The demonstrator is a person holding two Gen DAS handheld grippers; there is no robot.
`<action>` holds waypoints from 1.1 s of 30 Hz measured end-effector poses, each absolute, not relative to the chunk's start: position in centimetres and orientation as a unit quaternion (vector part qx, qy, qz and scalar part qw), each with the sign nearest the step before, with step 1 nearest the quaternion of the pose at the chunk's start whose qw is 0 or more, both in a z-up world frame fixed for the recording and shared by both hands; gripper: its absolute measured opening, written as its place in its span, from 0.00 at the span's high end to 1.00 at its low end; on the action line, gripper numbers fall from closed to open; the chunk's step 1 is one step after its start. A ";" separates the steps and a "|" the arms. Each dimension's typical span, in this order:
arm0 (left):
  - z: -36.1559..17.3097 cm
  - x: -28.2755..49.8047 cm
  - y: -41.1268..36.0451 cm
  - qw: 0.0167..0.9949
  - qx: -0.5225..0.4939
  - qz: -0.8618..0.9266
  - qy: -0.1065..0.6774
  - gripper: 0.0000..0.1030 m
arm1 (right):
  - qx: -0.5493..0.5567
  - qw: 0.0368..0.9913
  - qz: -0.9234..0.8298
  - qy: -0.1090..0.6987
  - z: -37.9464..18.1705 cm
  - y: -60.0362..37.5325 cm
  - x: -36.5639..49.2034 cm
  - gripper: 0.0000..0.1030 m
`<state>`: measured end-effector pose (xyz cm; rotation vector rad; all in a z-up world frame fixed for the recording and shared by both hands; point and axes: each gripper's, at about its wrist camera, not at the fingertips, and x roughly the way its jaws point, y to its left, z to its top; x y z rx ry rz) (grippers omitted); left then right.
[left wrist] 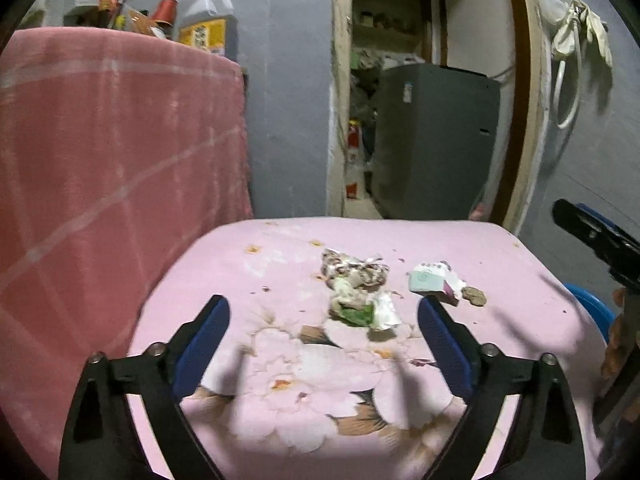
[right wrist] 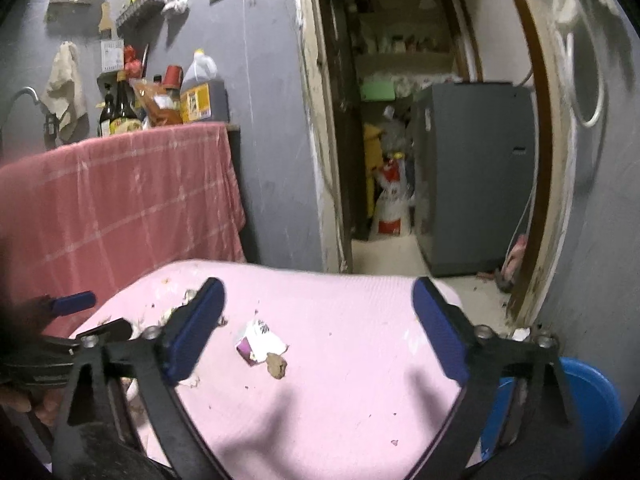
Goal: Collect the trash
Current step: 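Move both open tools back over the pink cushion toward the remaining trash, then close the left tool on the white tissue while the right tool grasps a brown scrap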
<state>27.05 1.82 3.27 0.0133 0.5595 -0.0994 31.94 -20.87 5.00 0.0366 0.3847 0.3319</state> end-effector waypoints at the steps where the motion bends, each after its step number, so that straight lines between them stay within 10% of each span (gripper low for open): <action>1: 3.2 27.3 1.7 0.958 0.006 -0.053 0.280 0.21 | 0.016 0.965 0.168 0.201 4.8 -20.8 32.2 0.16; 15: 1.7 30.8 0.1 0.933 0.008 -0.070 0.353 0.51 | -0.006 0.908 0.215 0.359 0.3 -18.6 36.2 0.63; 33: 0.6 32.0 0.7 0.913 -0.026 -0.087 0.397 0.86 | -0.019 0.870 0.253 0.422 -1.1 -17.3 37.6 0.70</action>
